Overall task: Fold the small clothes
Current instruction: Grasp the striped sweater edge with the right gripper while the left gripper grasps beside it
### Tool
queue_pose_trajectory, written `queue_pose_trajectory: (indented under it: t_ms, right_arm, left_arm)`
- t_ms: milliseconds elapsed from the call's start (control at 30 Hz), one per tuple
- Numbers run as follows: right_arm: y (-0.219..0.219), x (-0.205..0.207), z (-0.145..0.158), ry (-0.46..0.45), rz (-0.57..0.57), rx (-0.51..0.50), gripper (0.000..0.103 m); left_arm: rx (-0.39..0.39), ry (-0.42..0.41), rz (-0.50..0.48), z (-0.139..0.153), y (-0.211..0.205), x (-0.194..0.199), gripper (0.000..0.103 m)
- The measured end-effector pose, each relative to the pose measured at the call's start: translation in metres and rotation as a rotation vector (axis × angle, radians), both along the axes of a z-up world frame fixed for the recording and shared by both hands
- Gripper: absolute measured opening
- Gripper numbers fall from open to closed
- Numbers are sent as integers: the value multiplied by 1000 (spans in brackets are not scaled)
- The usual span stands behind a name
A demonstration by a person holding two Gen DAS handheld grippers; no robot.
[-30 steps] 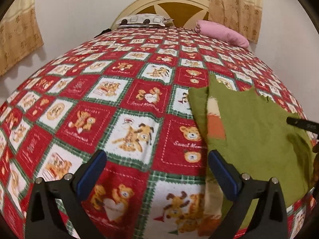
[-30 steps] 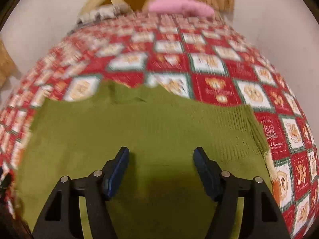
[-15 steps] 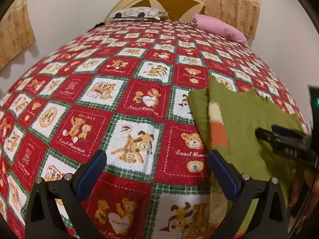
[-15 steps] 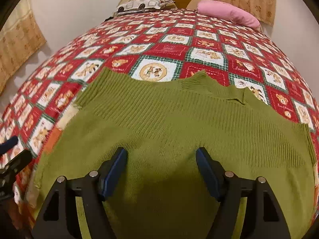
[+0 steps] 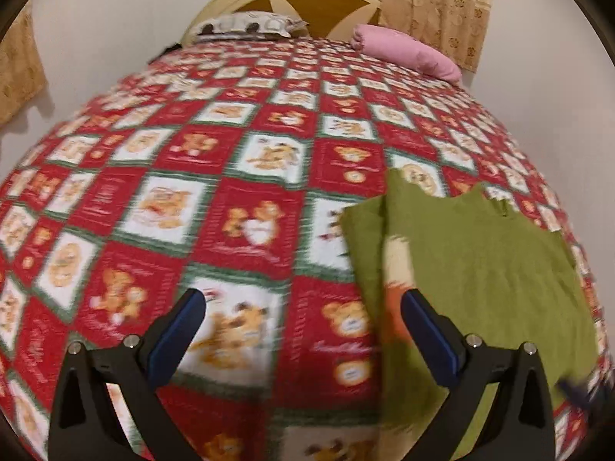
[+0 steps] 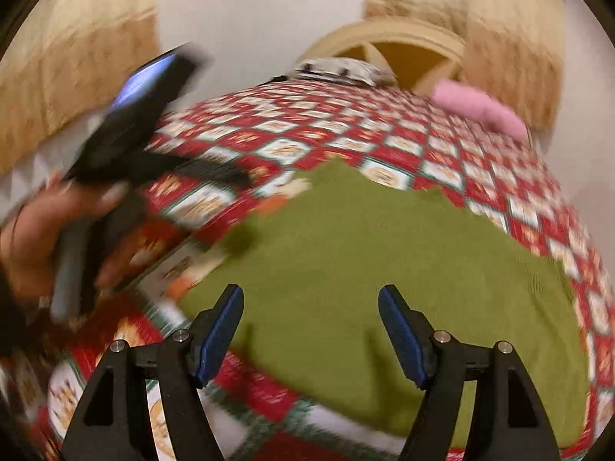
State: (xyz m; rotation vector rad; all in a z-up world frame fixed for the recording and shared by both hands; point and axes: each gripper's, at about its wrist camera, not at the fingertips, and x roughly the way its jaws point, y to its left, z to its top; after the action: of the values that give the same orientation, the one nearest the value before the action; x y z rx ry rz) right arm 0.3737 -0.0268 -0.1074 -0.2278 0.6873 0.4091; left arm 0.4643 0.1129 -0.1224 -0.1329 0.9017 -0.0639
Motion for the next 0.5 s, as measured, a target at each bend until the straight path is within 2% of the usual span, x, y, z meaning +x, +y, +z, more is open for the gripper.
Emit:
queue_pose_trajectory:
  t_ms: [133,400,500]
  right_arm:
    - [38,-19,-16,-62,75,-125,73]
    - [66,-24,-29,-97,101,-216,73]
    - [70,-22,-31,-108,97,-244,73]
  left_arm:
    - [-29,15,-38,-4,-11,12,103]
    - [-49,43,-51,-18,-18,36,103]
    - [-61,37,-69,-20,-22,43,99]
